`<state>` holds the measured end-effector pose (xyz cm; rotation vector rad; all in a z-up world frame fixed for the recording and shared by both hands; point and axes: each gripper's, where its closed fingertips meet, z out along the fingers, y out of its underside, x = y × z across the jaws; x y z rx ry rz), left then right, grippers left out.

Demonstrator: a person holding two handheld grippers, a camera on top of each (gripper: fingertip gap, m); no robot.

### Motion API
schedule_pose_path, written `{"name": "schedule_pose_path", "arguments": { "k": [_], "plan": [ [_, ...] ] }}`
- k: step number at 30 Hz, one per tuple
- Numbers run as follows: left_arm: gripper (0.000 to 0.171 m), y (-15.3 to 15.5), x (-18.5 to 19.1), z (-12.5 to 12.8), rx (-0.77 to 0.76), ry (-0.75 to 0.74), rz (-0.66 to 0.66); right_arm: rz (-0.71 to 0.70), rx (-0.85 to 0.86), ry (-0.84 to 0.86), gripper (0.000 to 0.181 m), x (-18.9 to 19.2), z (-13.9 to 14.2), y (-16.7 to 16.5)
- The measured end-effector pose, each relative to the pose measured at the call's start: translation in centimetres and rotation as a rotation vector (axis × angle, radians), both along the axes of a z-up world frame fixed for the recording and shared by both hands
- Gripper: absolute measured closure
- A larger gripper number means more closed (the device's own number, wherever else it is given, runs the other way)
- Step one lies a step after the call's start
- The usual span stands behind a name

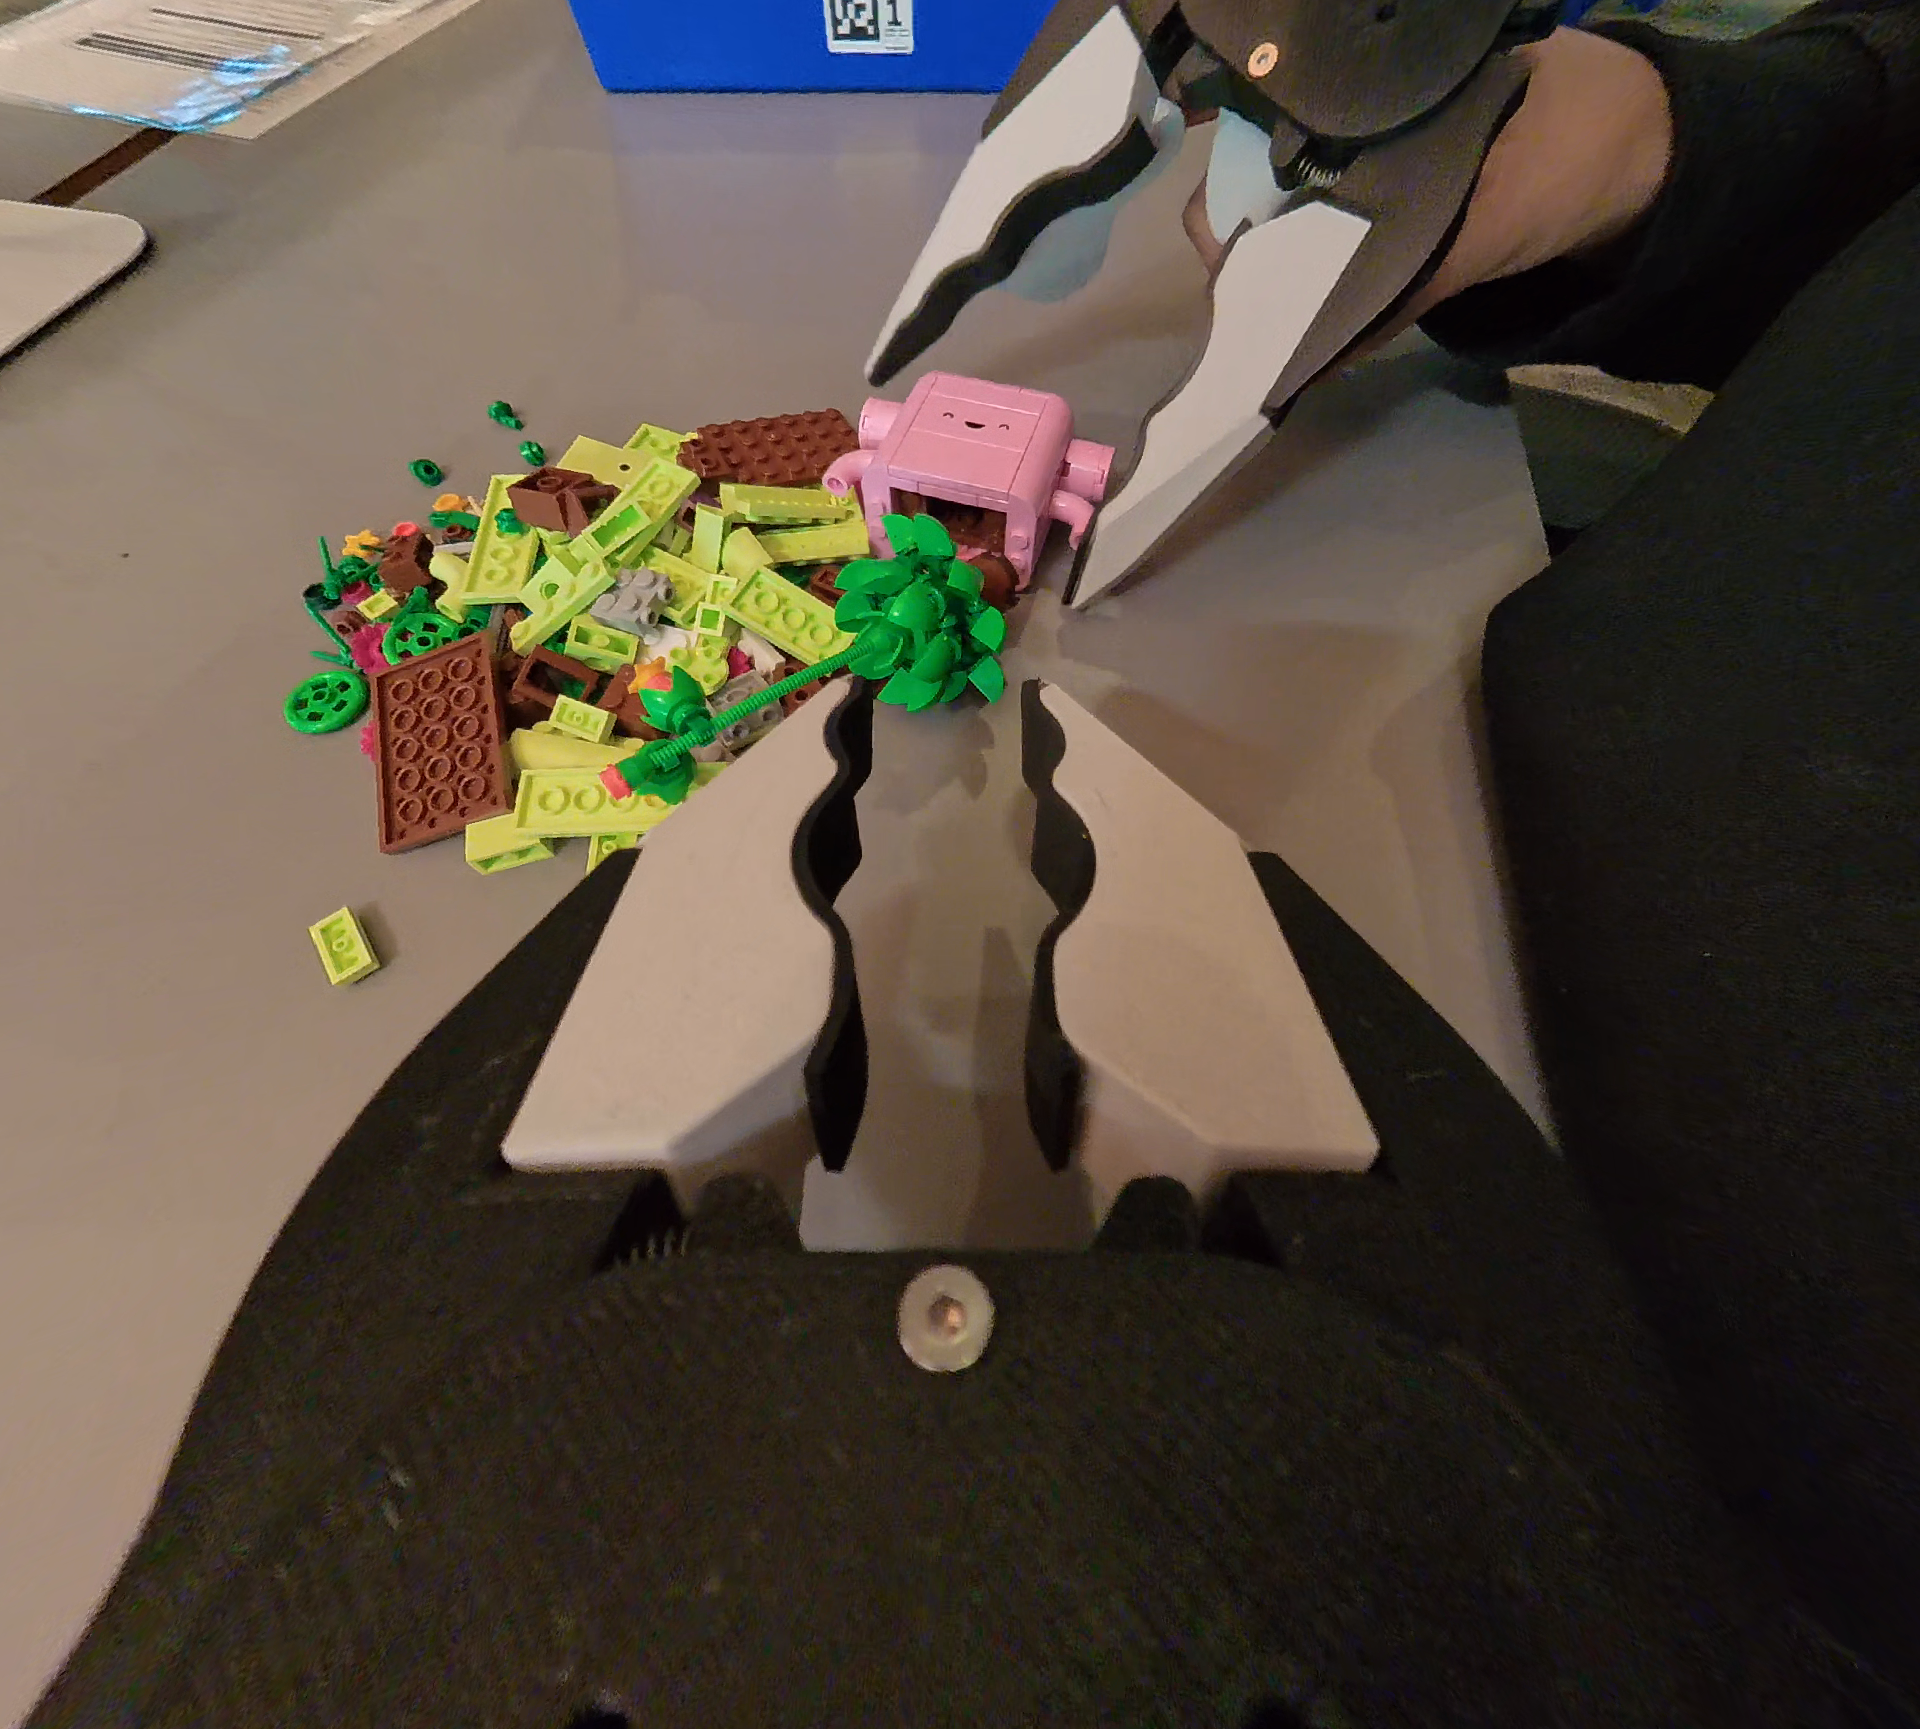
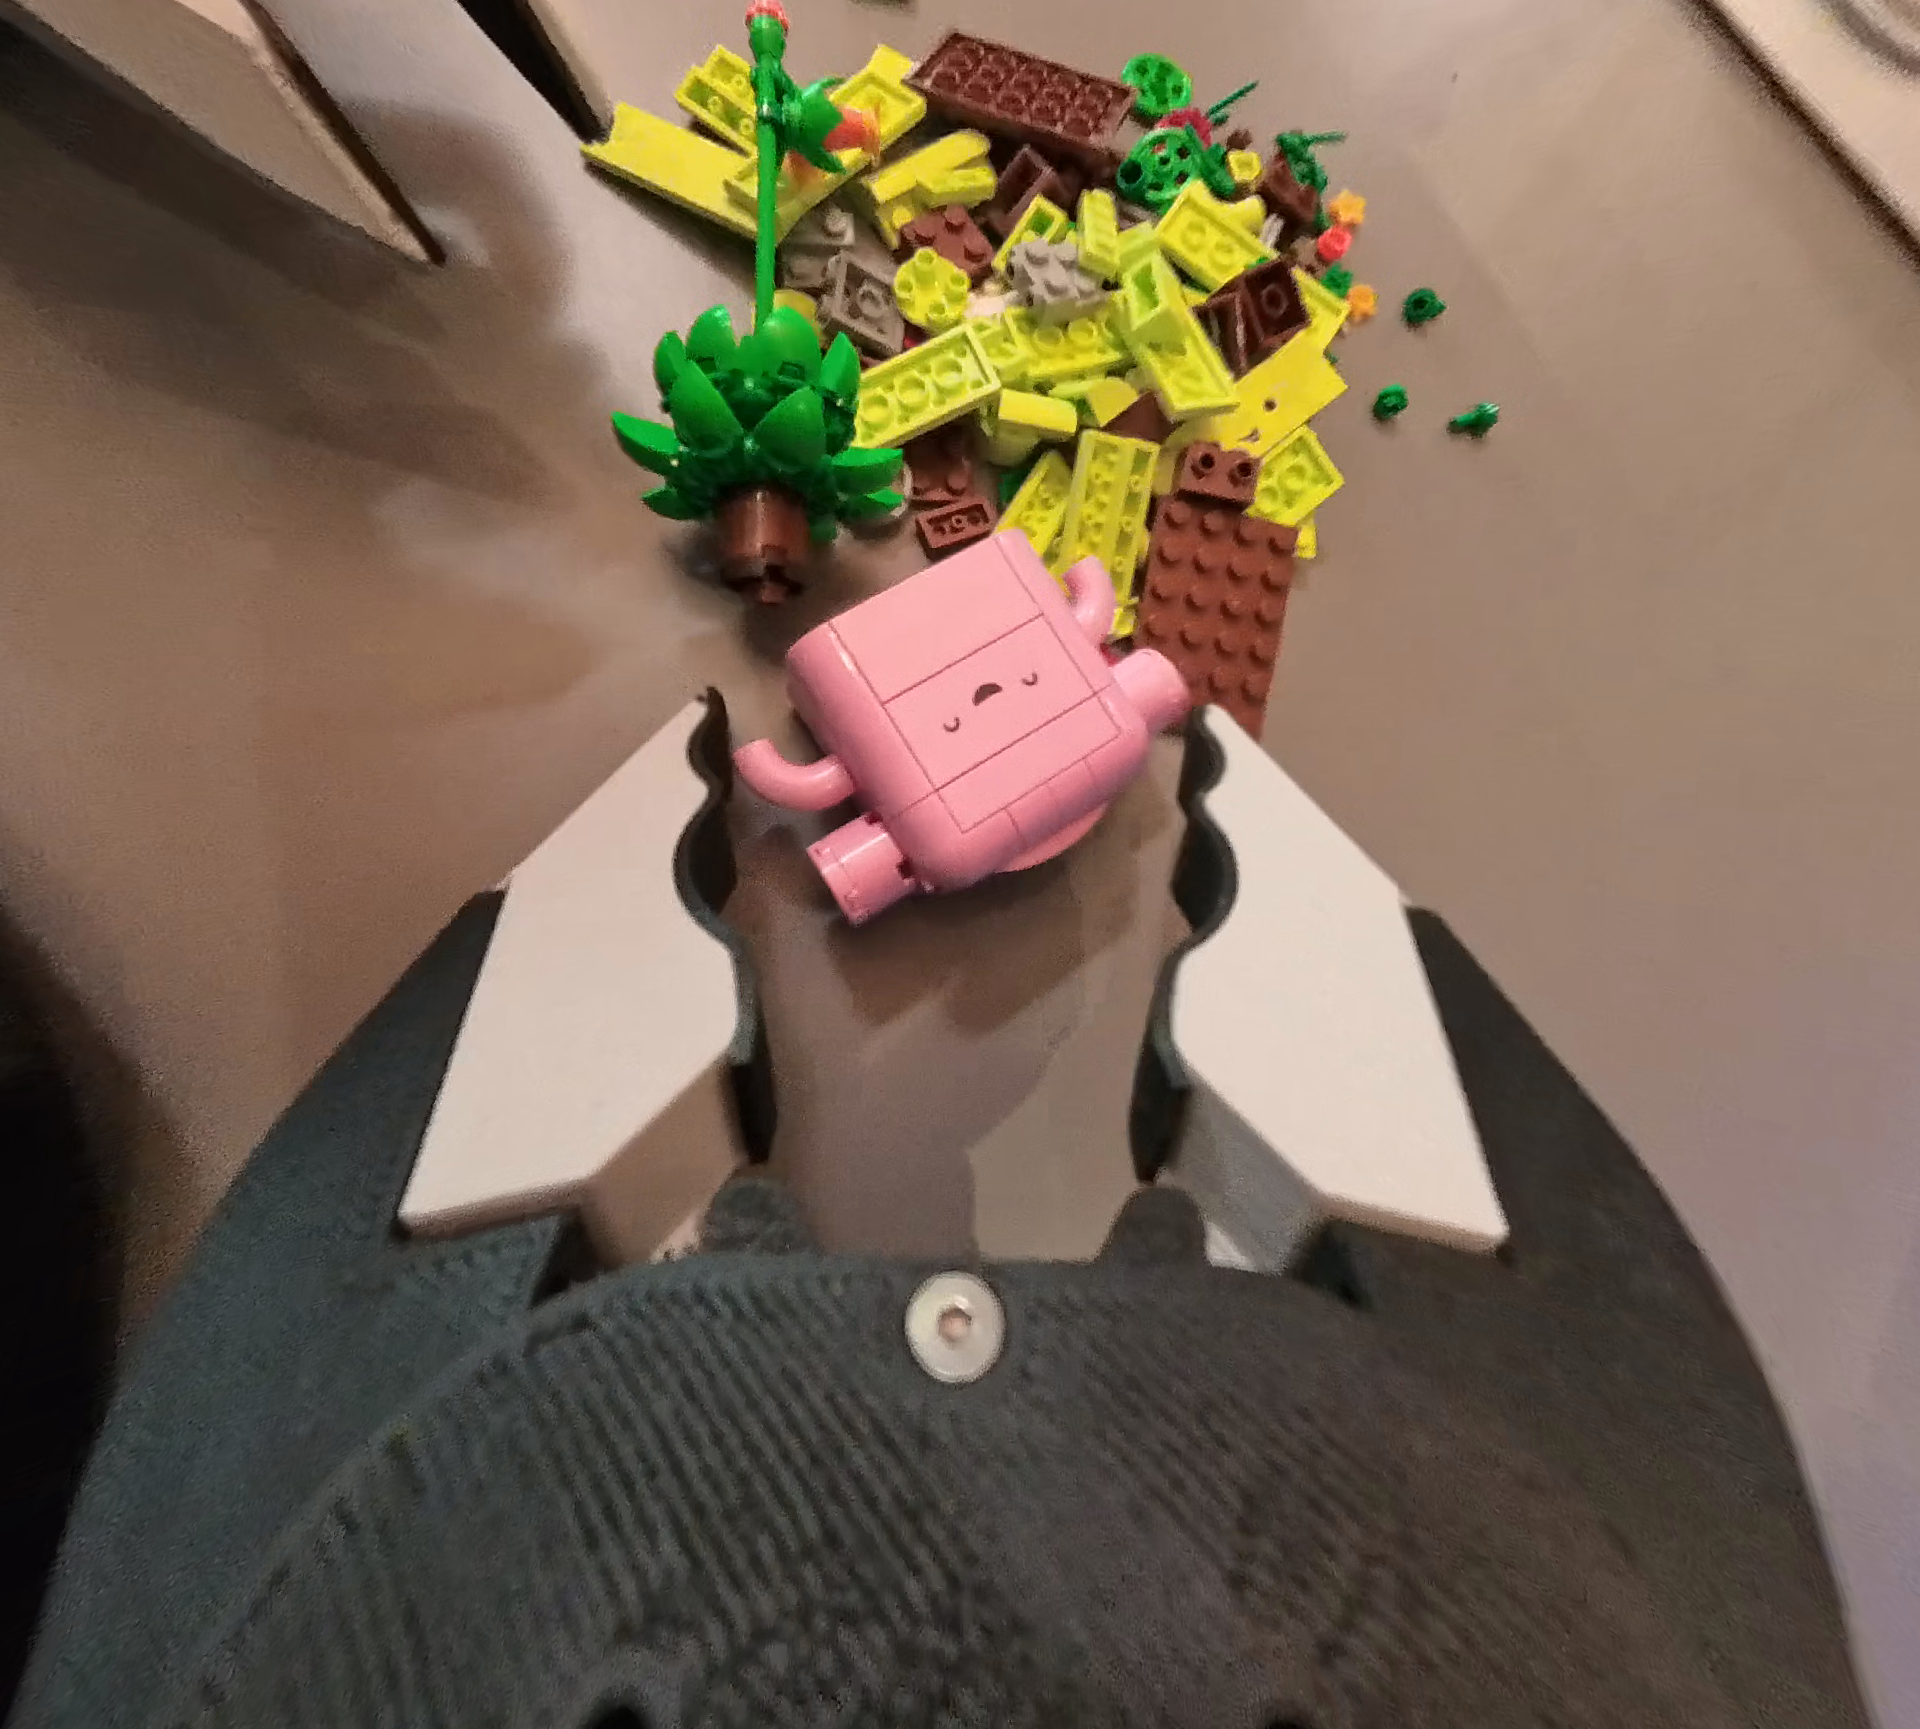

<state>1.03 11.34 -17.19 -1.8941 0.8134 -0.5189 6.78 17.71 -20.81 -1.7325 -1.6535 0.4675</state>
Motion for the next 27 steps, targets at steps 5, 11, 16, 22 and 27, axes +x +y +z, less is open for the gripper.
{"name": "schedule_pose_path", "arguments": {
  "k": [5,11,16,22,27],
  "plan": [
    [0.147,0.1,-0.1,0.1,-0.005,-0.011,0.004,-0.026,-0.075,0.012,0.102,0.6,-0.4,0.2],
    [0.146,0.2,0.0,0.7,0.041,-0.027,0.006,-0.008,-0.211,0.075,0.103,1.7,0.5,-0.5],
    [0.11,-0.3,1.5,3.4,0.243,-0.093,-0.031,0.076,-0.513,0.269,0.103,1.1,3.6,-3.0],
    [0.075,-2.1,5.4,3.9,0.321,-0.058,-0.155,0.353,-1.079,0.392,0.103,-0.1,7.6,-9.8],
    [0.119,-4.3,6.9,3.7,0.36,-0.033,-0.275,0.435,-1.29,0.332,0.104,-1.8,7.4,-13.3]
  ]
}}
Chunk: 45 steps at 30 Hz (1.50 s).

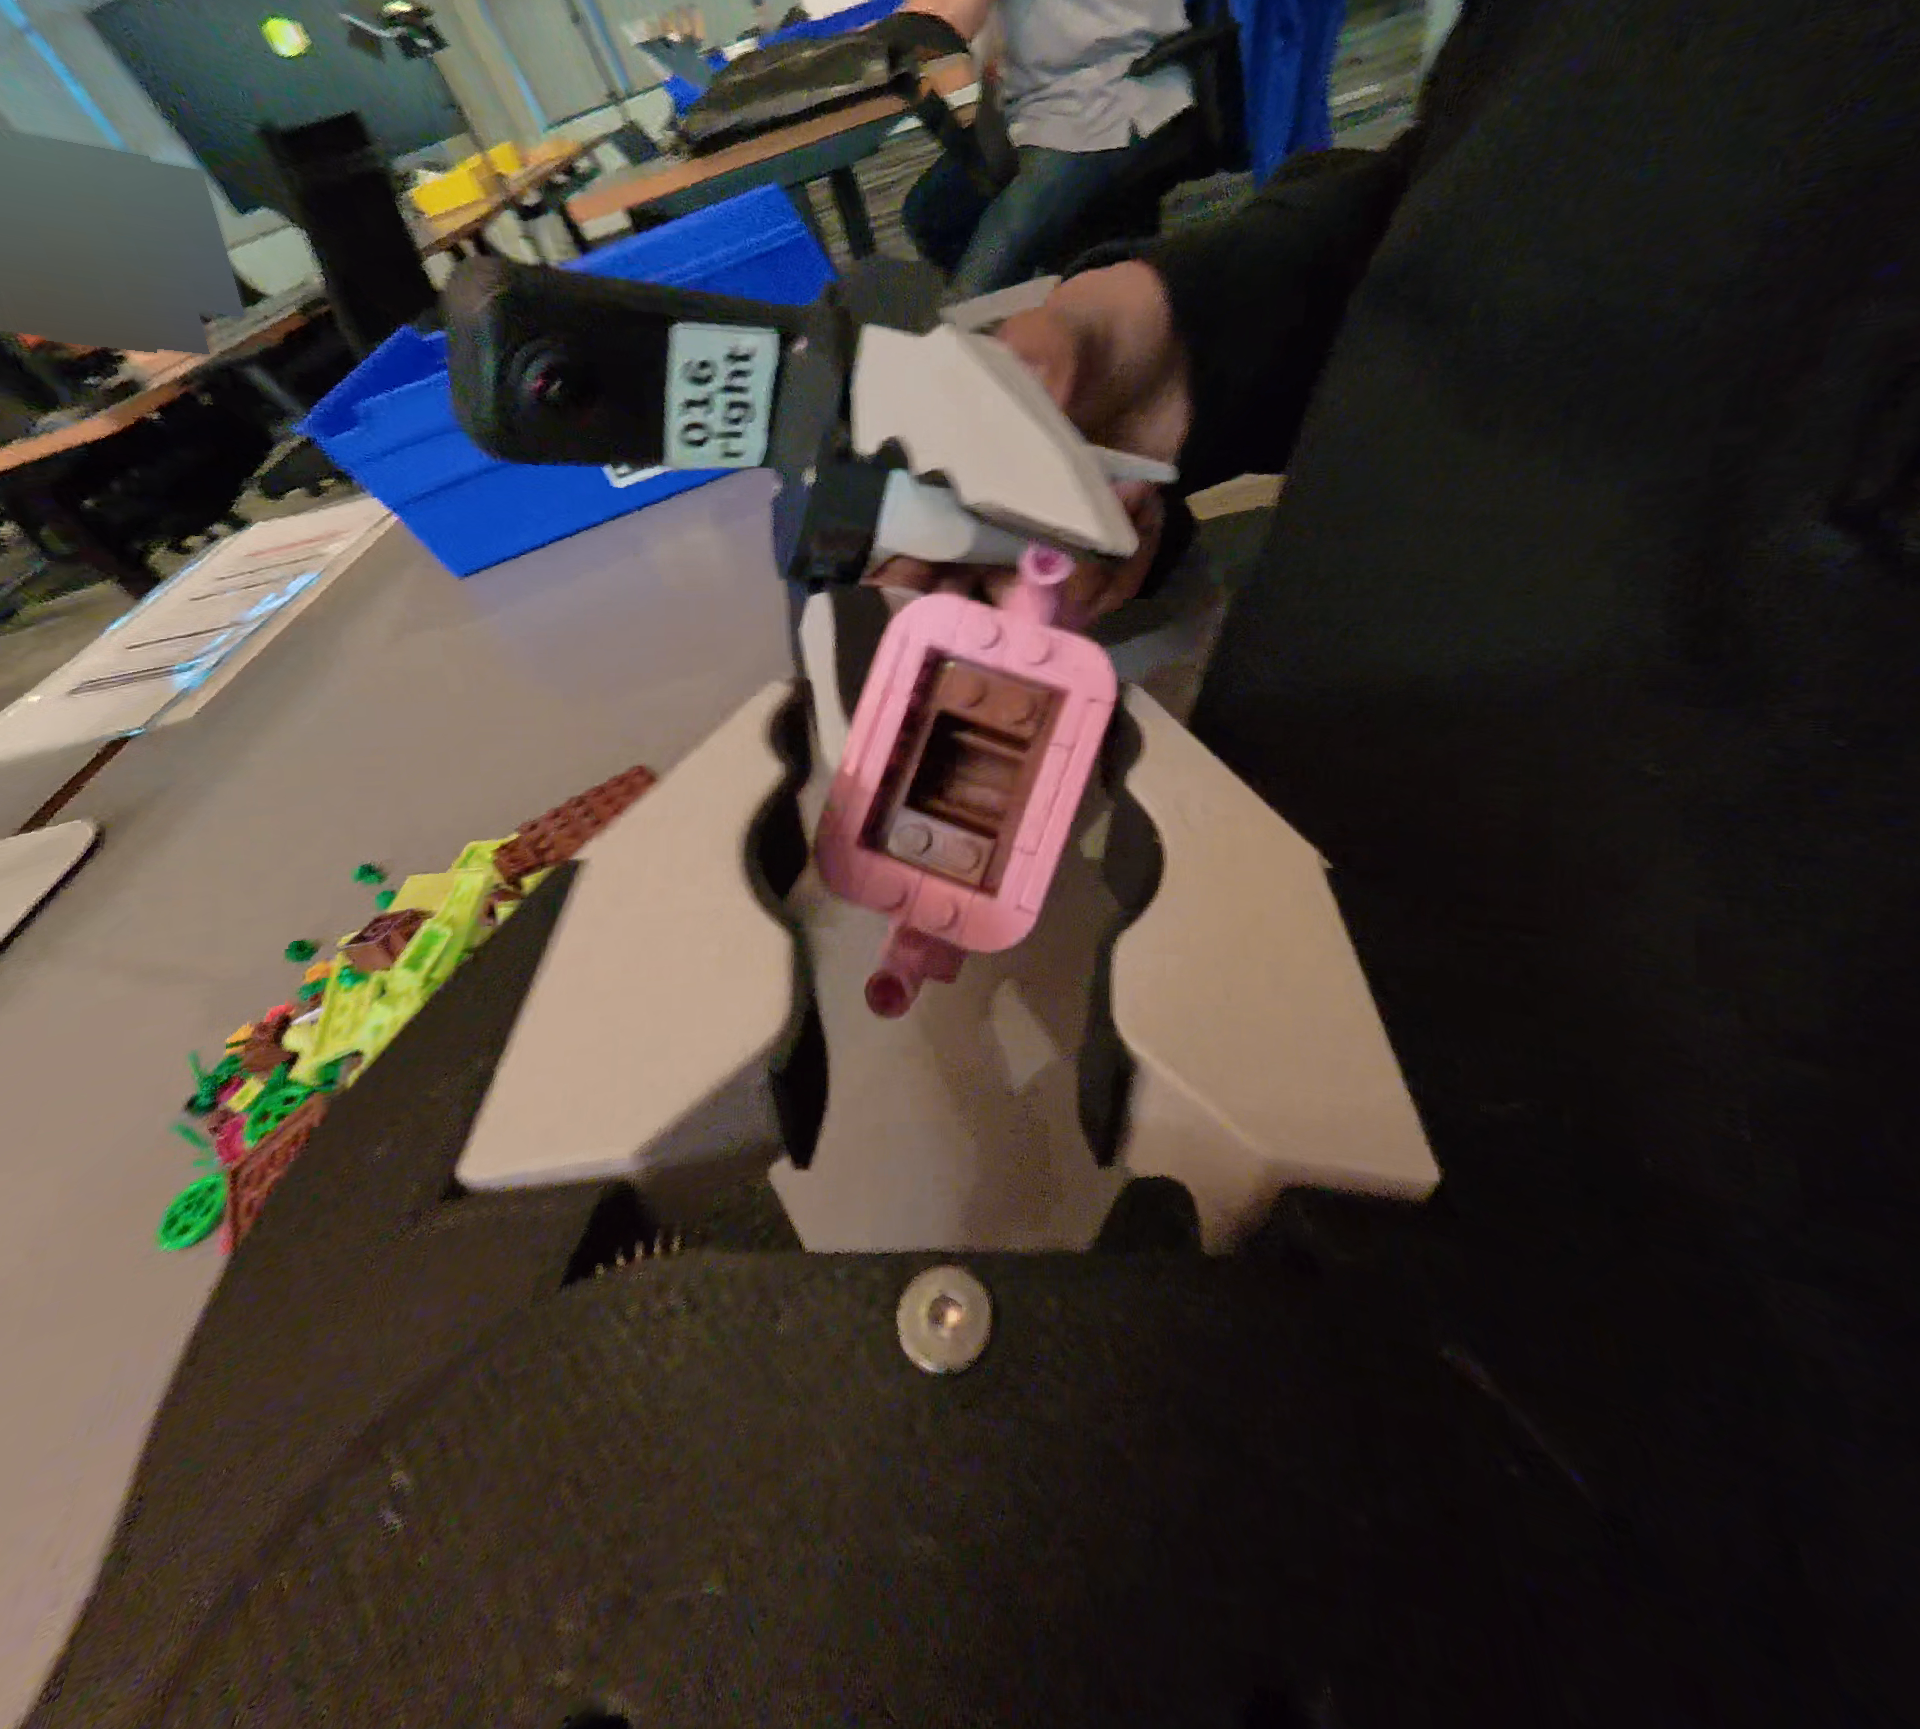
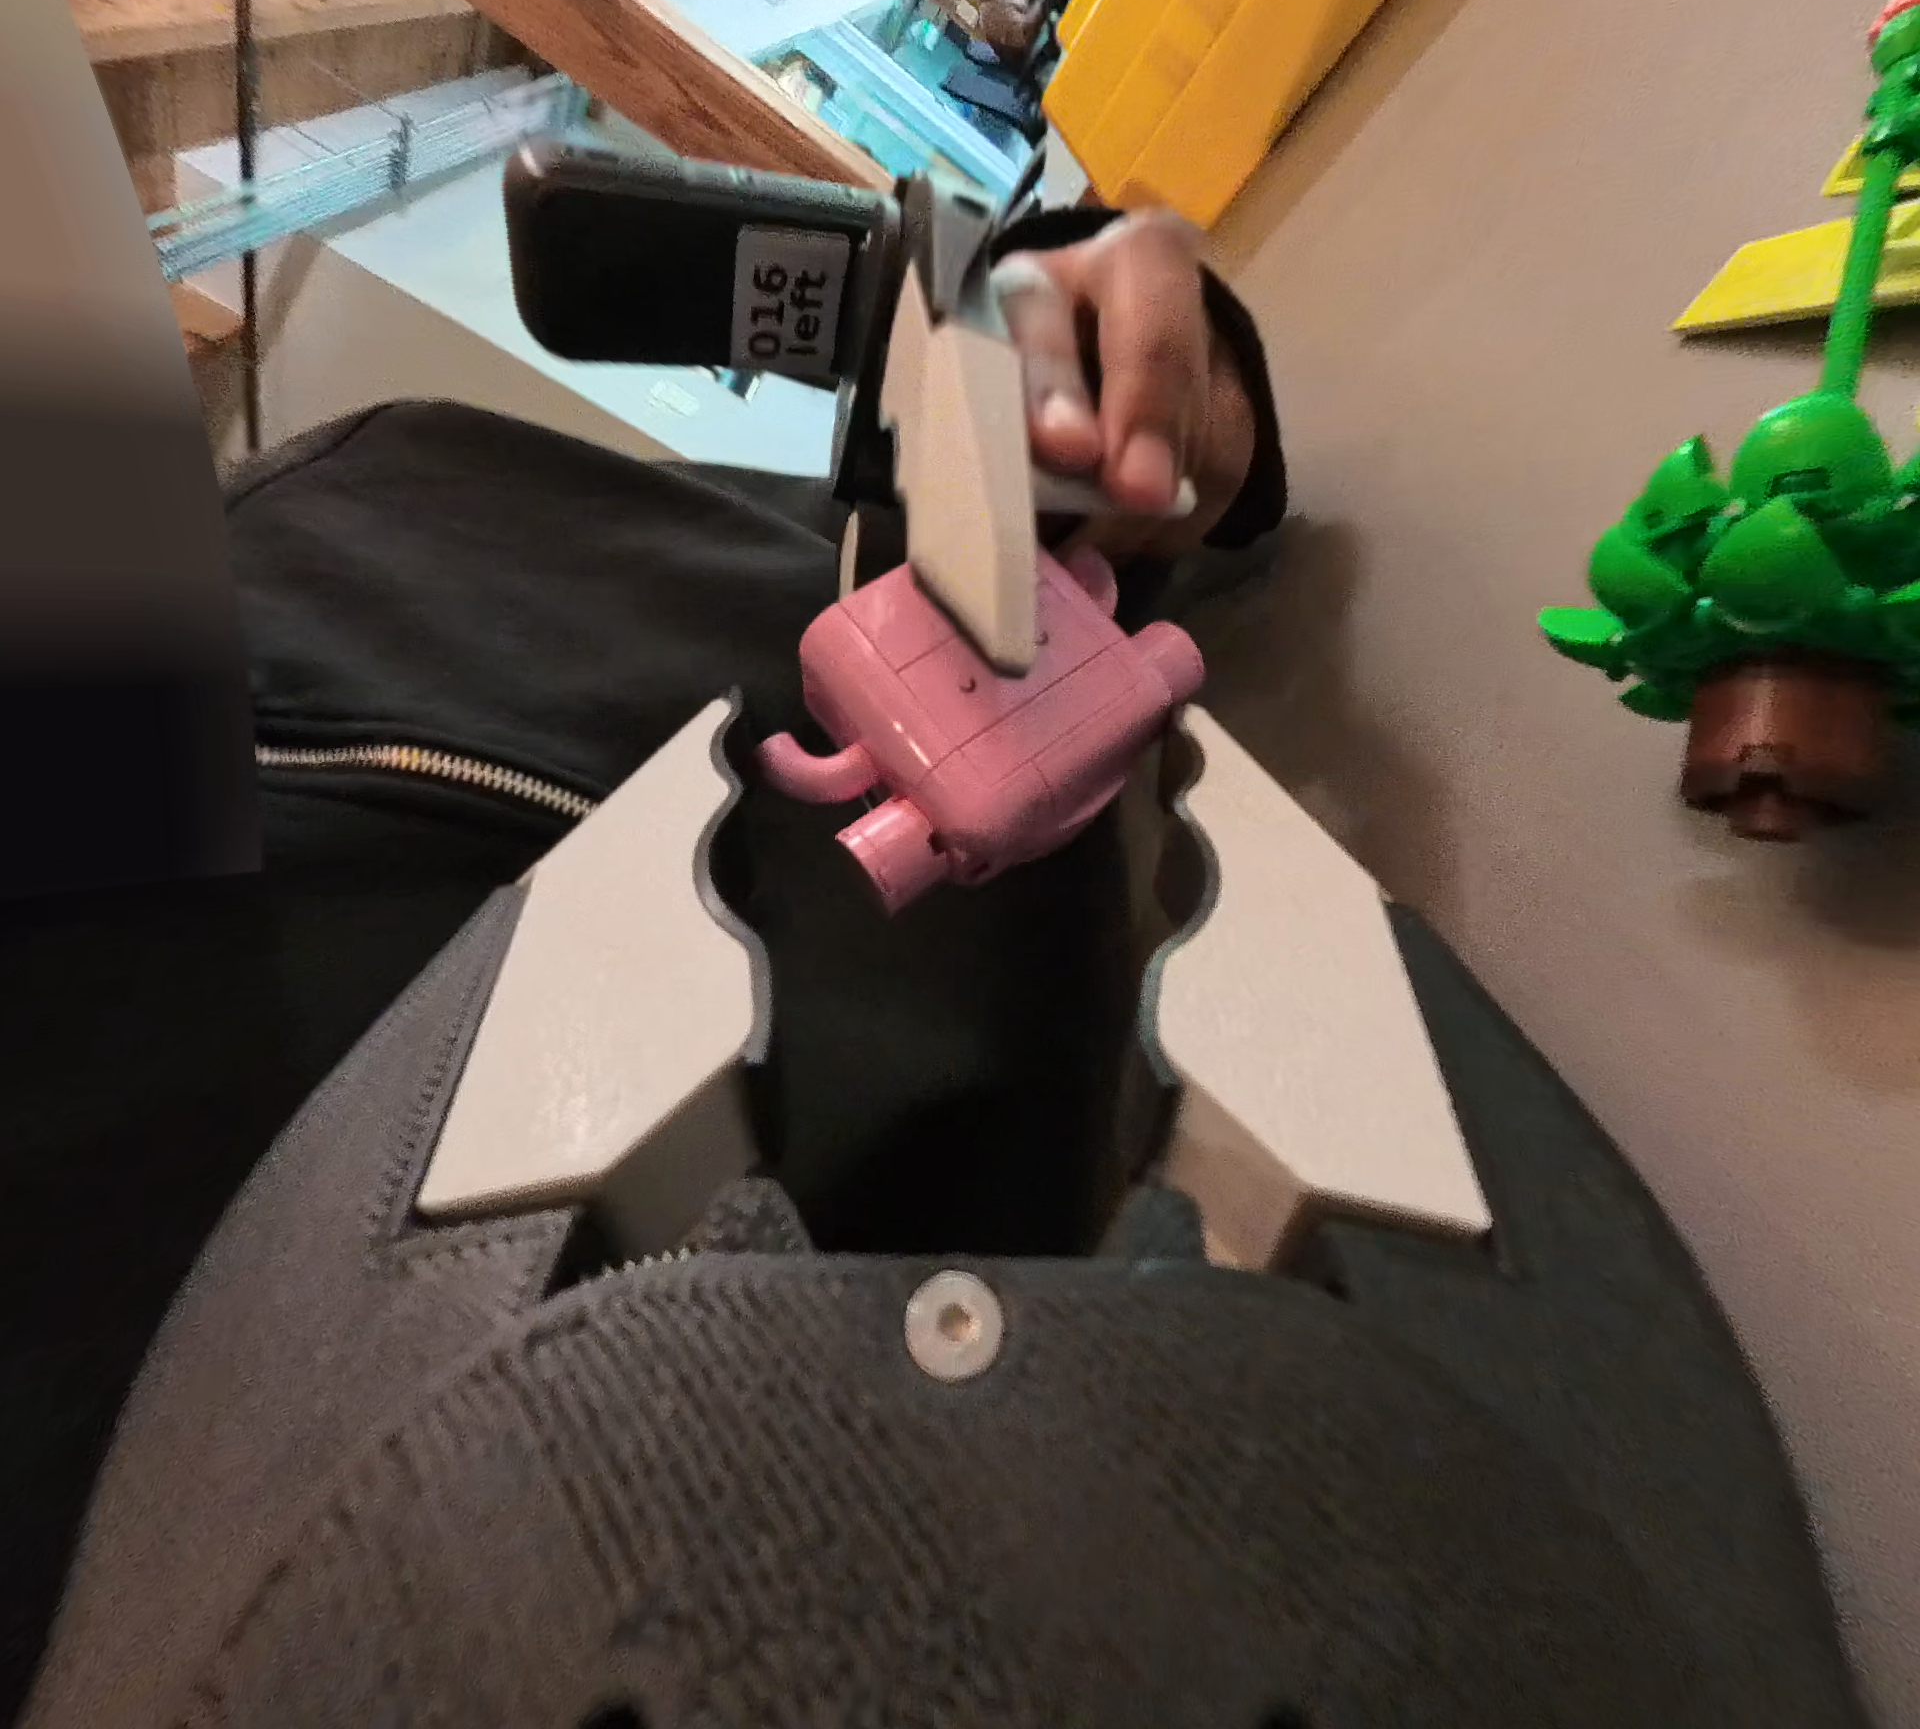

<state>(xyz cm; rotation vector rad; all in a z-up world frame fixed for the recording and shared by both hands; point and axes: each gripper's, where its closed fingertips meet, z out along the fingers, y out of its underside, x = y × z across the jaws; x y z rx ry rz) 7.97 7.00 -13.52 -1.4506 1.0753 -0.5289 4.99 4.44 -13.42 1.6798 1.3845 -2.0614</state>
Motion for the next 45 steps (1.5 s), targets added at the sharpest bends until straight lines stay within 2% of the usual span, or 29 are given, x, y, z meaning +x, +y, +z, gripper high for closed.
{"name": "schedule_pose_path", "arguments": {
  "k": [3,5,8,11,14,16,21,23,36,40,45],
  "plan": [
    [0.13,-0.2,-1.3,-0.8,-0.073,0.027,0.039,-0.042,-0.004,0.005,0.108,-0.7,-0.2,0.7],
    [0.132,-0.2,-2.9,-1.5,-0.148,0.048,0.096,-0.109,0.088,0.04,0.119,-0.9,-0.4,1.9],
    [0.132,-1.0,-4.7,-3.2,-0.234,0.166,0.136,-0.186,0.329,0.2,0.133,-0.8,0.4,2.8],
    [0.131,-2.2,-5.2,-4.9,-0.337,0.321,0.098,-0.223,0.648,0.392,0.141,-0.8,1.1,2.3],
    [0.131,-3.2,-5.3,-6.1,-0.456,0.47,0.03,-0.158,0.918,0.456,0.149,-1.3,-0.3,1.1],
    [0.131,-3.3,-5.1,-6.5,-0.505,0.52,-0.01,-0.084,1.001,0.438,0.154,-1.6,-2.0,0.4],
    [0.131,-2.8,-4.7,-6.9,-0.567,0.535,-0.058,-0.016,1.05,0.412,0.165,-1.7,-3.2,0.2],
    [0.131,-2.5,-4.7,-6.9,-0.576,0.523,-0.056,0.011,1.047,0.407,0.175,-1.5,-3.4,0.0],
    [0.131,-2.0,-4.4,-6.8,-0.486,0.456,-0.015,0.069,1.012,0.293,0.175,-1.4,-4.9,0.1],
    [0.131,-2.0,-4.4,-6.9,-0.471,0.451,0.007,0.057,0.935,0.231,0.175,-1.2,-4.9,0.3],
    [0.131,-2.0,-4.1,-7.0,-0.465,0.469,0.011,0.02,0.652,0.05,0.175,-0.9,-5.0,0.6]
  ]
}}
